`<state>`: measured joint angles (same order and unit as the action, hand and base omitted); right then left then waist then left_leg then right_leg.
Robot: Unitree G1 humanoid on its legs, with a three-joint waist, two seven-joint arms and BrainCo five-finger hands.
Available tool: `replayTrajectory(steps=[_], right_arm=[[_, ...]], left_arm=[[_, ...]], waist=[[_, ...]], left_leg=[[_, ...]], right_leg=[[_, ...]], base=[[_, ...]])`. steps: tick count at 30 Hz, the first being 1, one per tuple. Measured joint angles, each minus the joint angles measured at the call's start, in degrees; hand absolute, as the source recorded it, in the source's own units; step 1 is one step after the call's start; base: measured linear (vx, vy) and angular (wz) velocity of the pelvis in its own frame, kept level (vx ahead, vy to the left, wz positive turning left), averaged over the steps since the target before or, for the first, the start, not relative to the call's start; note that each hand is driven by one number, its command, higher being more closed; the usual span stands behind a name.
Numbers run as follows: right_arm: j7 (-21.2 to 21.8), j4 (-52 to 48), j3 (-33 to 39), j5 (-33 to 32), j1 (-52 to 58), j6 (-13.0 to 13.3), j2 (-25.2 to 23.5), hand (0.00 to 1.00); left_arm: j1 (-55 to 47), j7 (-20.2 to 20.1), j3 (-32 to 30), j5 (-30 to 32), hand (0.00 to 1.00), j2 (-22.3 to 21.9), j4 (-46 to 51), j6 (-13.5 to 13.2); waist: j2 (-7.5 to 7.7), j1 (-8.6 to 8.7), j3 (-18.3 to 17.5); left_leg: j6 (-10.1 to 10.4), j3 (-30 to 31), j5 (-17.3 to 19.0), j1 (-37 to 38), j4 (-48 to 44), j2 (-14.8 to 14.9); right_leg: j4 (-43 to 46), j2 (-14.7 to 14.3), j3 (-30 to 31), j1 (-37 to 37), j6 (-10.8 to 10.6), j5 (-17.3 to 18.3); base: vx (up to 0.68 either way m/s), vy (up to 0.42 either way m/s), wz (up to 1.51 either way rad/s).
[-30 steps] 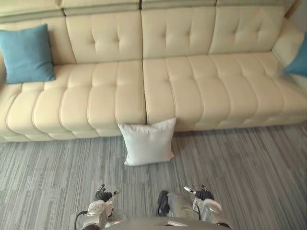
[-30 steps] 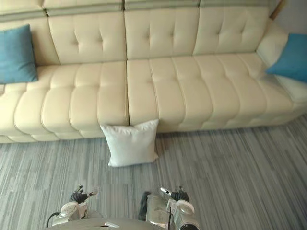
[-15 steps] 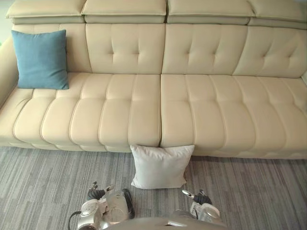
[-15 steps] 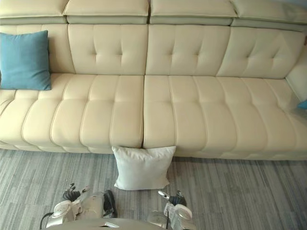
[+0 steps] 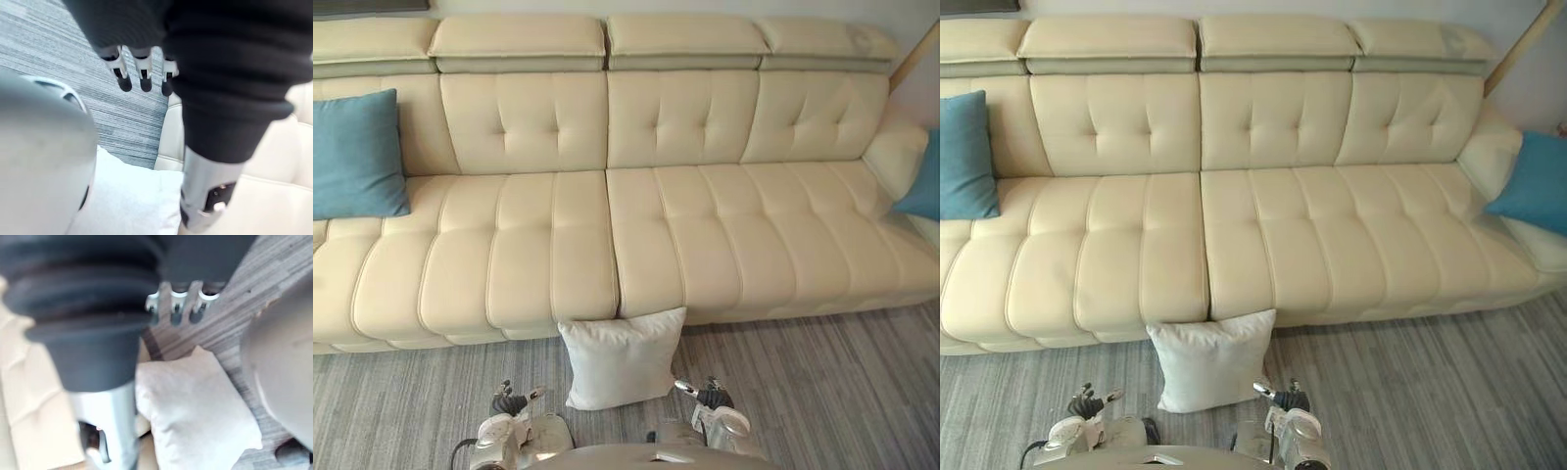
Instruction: Pick up cushions and gather them together orderly.
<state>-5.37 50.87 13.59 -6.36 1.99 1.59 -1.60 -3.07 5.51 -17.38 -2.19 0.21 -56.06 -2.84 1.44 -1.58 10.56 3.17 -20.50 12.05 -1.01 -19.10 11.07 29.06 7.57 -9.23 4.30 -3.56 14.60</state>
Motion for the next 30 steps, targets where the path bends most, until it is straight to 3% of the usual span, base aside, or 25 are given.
replayTrajectory(steps=[1, 2, 3, 6, 8, 13, 18, 23, 26, 30], right_arm=[[0.03, 0.07, -0.05, 0.03, 0.10, -0.01, -0.23, 0.00], [0.15, 0.61, 0.01, 0.01, 0.68, -0.07, -0.69, 0.00], [0.23, 1.33, 0.04, 0.01, 0.73, 0.03, -0.59, 0.00], [0.26, 1.98, 0.30, 0.05, 0.70, -0.16, 0.70, 0.00], [0.24, 2.08, 1.24, 0.05, 0.99, -0.14, 1.23, 0.00], [0.23, 4.28, 1.22, 0.07, 1.95, -0.24, 2.23, 0.00], [0.21, 6.33, 1.15, 0.02, 2.44, -0.21, 2.25, 0.00], [0.02, 6.26, 0.86, 0.04, 2.32, -0.12, 2.66, 0.00], [-0.98, 4.97, -0.23, 0.59, -0.19, -0.27, 3.28, 0.00], [-2.39, -0.74, -3.81, 2.27, -7.97, -0.27, 5.98, 0.00]], left_arm=[[-0.11, 0.01, 0.00, 0.00, 0.00, 0.39, -0.26, -0.01], [-0.35, -0.02, -0.07, 0.00, 0.00, 1.08, -0.34, -0.08], [-0.27, -0.01, -0.09, -0.01, 0.00, 1.12, -0.44, -0.13], [-0.59, 0.16, -0.45, 0.01, 0.00, -0.49, -1.41, -0.10], [-0.77, 0.13, -0.43, 0.05, 0.00, -0.91, -2.03, -0.05], [-1.09, -0.06, -0.09, 0.08, 0.00, -0.78, -2.45, -0.05], [-1.05, -0.36, 1.21, 0.13, 0.00, 0.43, -2.99, -0.08], [-0.96, -0.41, 1.81, 0.11, 0.00, 0.86, -3.08, -0.07], [1.68, 0.64, 2.05, 0.03, 0.00, 0.95, -1.74, 0.01], [7.48, 3.35, 4.80, -1.35, 0.00, 1.59, 1.88, -0.04]], waist=[[0.63, 0.01, -0.37], [2.17, -0.20, -1.06], [2.21, -0.05, -1.26], [0.10, -0.10, -3.15], [-0.52, 0.14, -3.57], [-0.61, -0.23, -4.72], [0.38, -0.31, -4.62], [0.02, -0.34, -4.17], [0.25, -0.42, -1.53], [-1.79, -0.36, 6.49]], left_leg=[[0.17, 0.22, 0.03, 0.07, -0.37, -0.23], [1.05, 0.57, 0.54, 0.06, -1.15, -1.50], [1.43, 1.26, 0.82, 0.05, -1.77, -1.65], [2.75, 2.15, 0.32, -0.34, -1.44, -0.29], [3.12, 2.96, -0.42, -0.13, -0.31, -0.09], [3.54, 3.23, -2.33, 1.52, 3.45, -0.59], [3.11, 2.61, -2.97, 3.21, 5.90, -1.98], [2.93, 2.54, -3.42, 4.11, 7.22, -2.84], [2.43, 3.92, -2.92, -1.40, 3.12, -2.02], [1.67, 5.28, 1.10, -15.45, -9.99, 1.29]], right_leg=[[-3.04, 0.74, -0.75, -0.11, 0.16, -1.04], [-7.36, 1.93, -0.55, -0.25, -1.03, -6.48], [-7.68, 2.14, -0.47, -0.92, -2.29, -5.40], [-12.69, 0.43, -1.53, -3.04, -2.05, -5.06], [-14.75, -0.31, -2.31, -4.25, -1.84, -6.15], [-21.06, -1.87, -2.54, -7.38, -1.67, -9.43], [-24.41, -1.60, -1.34, -8.81, -1.57, -11.25], [-25.25, -1.07, -1.04, -9.41, -1.60, -11.57], [-21.59, -0.92, -2.12, -4.87, -1.53, -10.88], [-7.86, -0.92, -1.33, 9.36, -1.09, -6.78]], base=[[0.02, -0.147, 0.17], [0.03, -0.163, 0.18], [0.03, -0.170, 0.14], [0.00, -0.115, 0.04], [0.00, -0.077, 0.12], [0.04, -0.042, 0.03], [0.01, 0.018, -0.09], [-0.01, 0.014, -0.02], [-0.09, -0.005, 0.15], [-0.26, 0.047, -0.06]])
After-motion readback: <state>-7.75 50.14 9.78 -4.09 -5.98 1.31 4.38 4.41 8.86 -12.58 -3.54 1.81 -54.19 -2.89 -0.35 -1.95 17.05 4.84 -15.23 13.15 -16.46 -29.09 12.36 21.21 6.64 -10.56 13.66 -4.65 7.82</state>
